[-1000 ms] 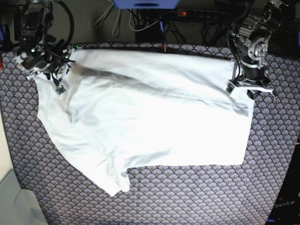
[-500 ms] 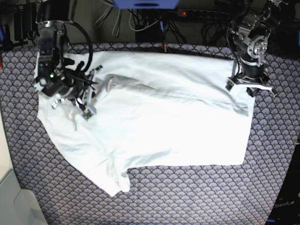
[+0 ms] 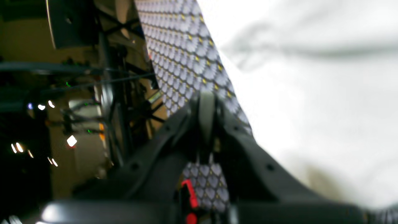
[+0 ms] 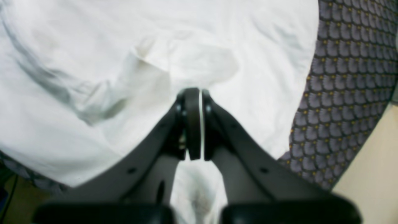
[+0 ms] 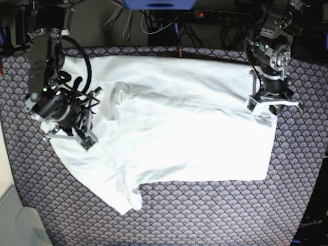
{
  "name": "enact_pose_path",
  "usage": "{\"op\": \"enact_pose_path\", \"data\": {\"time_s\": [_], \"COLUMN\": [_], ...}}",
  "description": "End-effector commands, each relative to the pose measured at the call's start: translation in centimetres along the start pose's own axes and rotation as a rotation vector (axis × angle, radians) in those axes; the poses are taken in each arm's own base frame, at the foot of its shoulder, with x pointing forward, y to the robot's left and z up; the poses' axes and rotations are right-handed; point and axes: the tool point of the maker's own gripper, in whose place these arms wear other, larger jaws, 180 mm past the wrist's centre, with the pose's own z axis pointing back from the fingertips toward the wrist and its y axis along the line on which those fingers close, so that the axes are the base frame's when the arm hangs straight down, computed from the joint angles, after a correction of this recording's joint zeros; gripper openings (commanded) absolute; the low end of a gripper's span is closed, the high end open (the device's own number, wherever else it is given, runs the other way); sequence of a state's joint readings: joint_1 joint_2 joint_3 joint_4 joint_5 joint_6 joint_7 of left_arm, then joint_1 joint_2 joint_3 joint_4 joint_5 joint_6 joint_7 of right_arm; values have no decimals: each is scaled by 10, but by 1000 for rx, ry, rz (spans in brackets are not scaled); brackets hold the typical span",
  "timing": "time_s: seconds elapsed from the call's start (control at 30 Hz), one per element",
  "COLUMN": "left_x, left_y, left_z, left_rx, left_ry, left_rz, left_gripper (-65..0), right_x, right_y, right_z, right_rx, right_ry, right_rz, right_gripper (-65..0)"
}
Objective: Fold the T-shirt properly
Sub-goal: 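Move both grippers along the shirt sides toward the hem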
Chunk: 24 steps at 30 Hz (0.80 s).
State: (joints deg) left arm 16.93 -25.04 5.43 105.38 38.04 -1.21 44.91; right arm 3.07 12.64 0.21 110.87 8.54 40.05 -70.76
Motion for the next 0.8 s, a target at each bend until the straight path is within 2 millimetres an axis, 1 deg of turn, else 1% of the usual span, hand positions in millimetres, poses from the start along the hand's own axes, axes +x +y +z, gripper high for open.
{"op": "enact_pose_path", "data": {"time_s": [0.0,0.07,0.13,0.17,0.2,0.27,0.3,0.33,0.4,0.47,0.57,0.7,0.77], "left_x": [8,21,33,40,45,60,64,67,76,81,82,81,83], "left_y": [23,36,47,50,54,63,62,62,65,66,63,57,59], "left_z": [-2,-7,-10,-11,-14,-19,-22,-27,-40,-57,-86,-114,-126], "left_rx": [73,109,136,141,149,163,155,147,125,97,37,-26,-46], "left_ry": [-15,-26,-41,-52,-57,-80,-83,-82,-86,-75,-34,14,32], "left_rz": [28,90,133,156,172,215,236,253,299,347,414,474,503], "left_gripper": [-645,-637,-588,-545,-500,-406,-366,-327,-271,-255,-255,-255,-255], "right_x": [13,15,18,19,20,21,21,25,35,44,56,60,61], "right_y": [-21,-34,-48,-55,-63,-76,-82,-90,-103,-115,-132,-146,-151], "right_z": [8,10,11,10,9,2,-3,-7,-18,-29,-49,-77,-87], "right_rx": [-56,-81,-108,-116,-125,-126,-123,-120,-108,-91,-51,18,42], "right_ry": [-38,-33,-32,-27,-20,-7,2,1,-22,-47,-85,-109,-133], "right_rz": [18,31,39,39,37,20,9,-6,-35,-67,-128,-231,-276], "right_gripper": [-650,-650,-628,-603,-572,-489,-450,-406,-343,-312,-305,-305,-305]}}
